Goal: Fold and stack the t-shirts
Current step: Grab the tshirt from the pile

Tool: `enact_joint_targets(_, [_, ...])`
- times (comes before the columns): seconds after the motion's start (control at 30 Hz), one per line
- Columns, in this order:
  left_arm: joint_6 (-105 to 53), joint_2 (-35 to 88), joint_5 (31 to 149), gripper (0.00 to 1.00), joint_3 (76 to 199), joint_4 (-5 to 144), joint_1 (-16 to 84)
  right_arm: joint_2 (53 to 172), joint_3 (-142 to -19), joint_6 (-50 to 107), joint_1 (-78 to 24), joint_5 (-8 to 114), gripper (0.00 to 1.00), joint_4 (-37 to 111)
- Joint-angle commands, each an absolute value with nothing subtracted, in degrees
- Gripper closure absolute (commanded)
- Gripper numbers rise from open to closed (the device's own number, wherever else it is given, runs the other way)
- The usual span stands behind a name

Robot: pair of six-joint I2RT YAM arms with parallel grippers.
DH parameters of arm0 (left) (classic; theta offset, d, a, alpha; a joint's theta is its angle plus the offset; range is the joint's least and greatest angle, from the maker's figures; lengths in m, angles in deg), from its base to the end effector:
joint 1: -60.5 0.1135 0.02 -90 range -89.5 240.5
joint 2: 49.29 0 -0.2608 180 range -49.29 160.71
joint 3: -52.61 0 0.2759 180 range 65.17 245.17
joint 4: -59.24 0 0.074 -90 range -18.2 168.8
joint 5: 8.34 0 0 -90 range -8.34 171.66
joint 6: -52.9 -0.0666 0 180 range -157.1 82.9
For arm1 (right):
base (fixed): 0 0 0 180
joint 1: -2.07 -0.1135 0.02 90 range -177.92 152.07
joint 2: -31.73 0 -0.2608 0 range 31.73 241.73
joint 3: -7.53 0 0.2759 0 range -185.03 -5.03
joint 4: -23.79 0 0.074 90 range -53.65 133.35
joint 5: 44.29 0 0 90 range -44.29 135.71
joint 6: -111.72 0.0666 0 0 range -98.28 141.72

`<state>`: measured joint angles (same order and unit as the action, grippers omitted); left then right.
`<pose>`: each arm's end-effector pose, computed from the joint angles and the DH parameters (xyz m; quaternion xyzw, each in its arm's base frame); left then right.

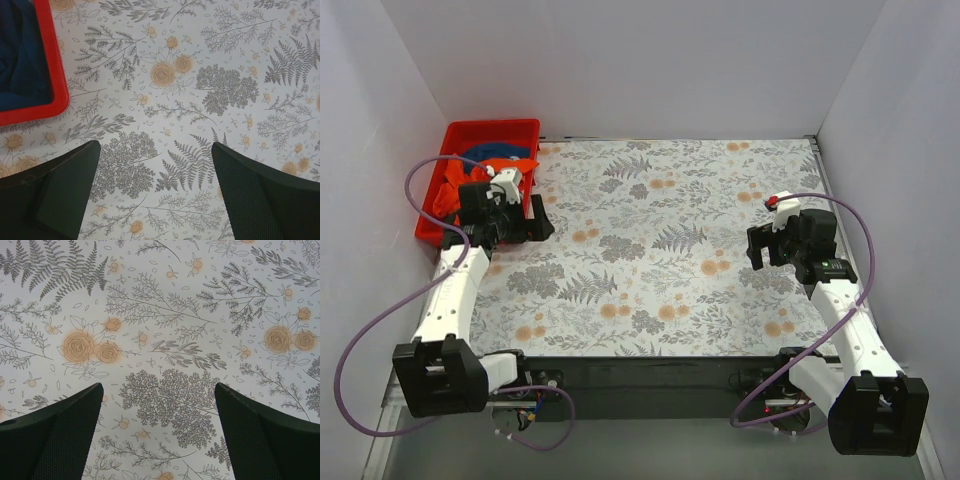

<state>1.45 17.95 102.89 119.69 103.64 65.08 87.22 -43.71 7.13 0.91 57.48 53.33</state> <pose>0.2930 -0.0007 0.2577 -0.2671 0.8693 -0.2734 0.3134 0.2627 0.0189 0.2305 -0.1681 0.8625 0.0350 0.4760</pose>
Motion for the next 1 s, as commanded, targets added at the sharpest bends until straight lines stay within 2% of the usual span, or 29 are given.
enact_joint_targets(0.0, [1.2, 22.4, 104.3, 0.06, 128.5, 106.8, 65.2, 86.9, -45.2, 6.5, 1.1, 58.5, 0.02, 51.9])
enact_joint_targets(0.17, [-2.6, 34.6, 106.6, 0.06, 152.4, 117.6, 68.4, 88.3, -45.9, 6.1, 1.1, 60.5, 0.02, 53.0])
enact_joint_targets(0.23, [-4.0, 44.3, 106.8, 0.06, 166.2, 124.2, 70.6, 88.2, -45.9, 5.6, 1.3, 60.7, 0.02, 53.4])
enact_joint_targets(0.3, [-6.2, 54.5, 105.6, 0.07, 179.4, 129.2, 77.0, 86.9, -45.1, 5.4, 1.5, 61.2, 0.02, 53.4])
enact_joint_targets(0.43, [-6.4, 66.1, 105.8, 0.07, 190.0, 131.7, 83.4, 86.0, -44.7, 5.4, 1.5, 62.2, 0.02, 53.5])
enact_joint_targets(0.6, [-8.3, 74.6, 107.0, 0.09, 193.6, 130.3, 84.9, 87.1, -45.2, 5.3, 1.5, 62.9, 0.02, 53.8])
enact_joint_targets(0.7, [-6.5, 76.0, 108.5, 0.13, 190.5, 128.7, 84.9, 87.4, -45.2, 5.2, 1.5, 62.7, 0.02, 53.8])
enact_joint_targets(0.83, [-4.1, 76.8, 104.3, 0.15, 187.2, 124.3, 84.8, 88.3, -45.5, 5.2, 1.5, 62.7, 0.02, 53.8])
enact_joint_targets(0.97, [-4.1, 81.1, 102.1, 0.21, 190.5, 124.4, 84.7, 89.3, -45.8, 5.2, 1.5, 62.8, 0.02, 53.9])
